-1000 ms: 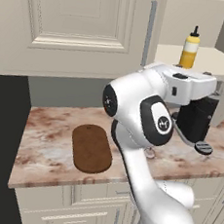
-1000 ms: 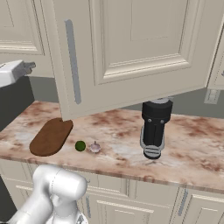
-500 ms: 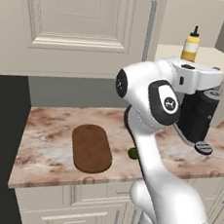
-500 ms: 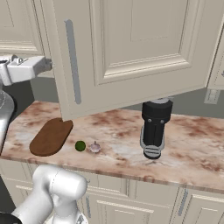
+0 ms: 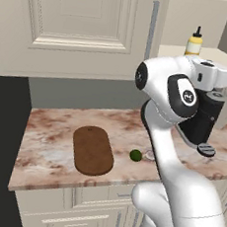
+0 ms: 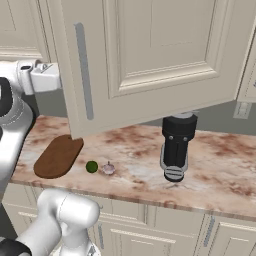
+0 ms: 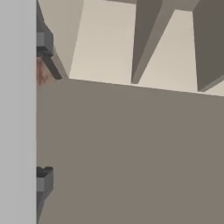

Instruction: Open the cabinet. Place the bowl and condiment on the counter. Then place the lime and garlic on the cutting board.

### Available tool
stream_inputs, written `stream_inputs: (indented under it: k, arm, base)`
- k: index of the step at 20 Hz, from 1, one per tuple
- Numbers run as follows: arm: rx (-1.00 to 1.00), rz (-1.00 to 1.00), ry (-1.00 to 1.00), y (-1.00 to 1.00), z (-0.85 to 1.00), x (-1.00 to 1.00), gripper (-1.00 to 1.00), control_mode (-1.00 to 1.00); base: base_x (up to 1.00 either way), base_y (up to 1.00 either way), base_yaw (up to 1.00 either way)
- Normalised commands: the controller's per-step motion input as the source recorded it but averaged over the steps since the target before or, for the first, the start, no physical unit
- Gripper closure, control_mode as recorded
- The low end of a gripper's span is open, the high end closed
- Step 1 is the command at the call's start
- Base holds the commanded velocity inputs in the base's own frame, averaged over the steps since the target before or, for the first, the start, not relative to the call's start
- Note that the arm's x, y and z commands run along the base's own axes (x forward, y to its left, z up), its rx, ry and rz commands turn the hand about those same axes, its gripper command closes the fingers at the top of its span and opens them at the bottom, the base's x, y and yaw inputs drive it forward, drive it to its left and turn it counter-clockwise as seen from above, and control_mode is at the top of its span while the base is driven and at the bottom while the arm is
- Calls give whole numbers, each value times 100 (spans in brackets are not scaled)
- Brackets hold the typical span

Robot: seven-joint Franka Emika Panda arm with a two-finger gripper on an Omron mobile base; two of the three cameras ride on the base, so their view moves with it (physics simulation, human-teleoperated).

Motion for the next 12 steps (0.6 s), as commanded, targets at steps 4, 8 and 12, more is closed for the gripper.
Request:
stream_inputs:
  k: [4,8,12]
  arm:
    - [5,-5,-3,-67,0,-6,-100,-100]
    - [6,-8,-7,-74,0,-27,-100,-100]
    - [7,-5,-8,-76,0,-29,-100,-100]
  base:
    - [0,0,0]
    - [0,0,0]
    - [0,0,0]
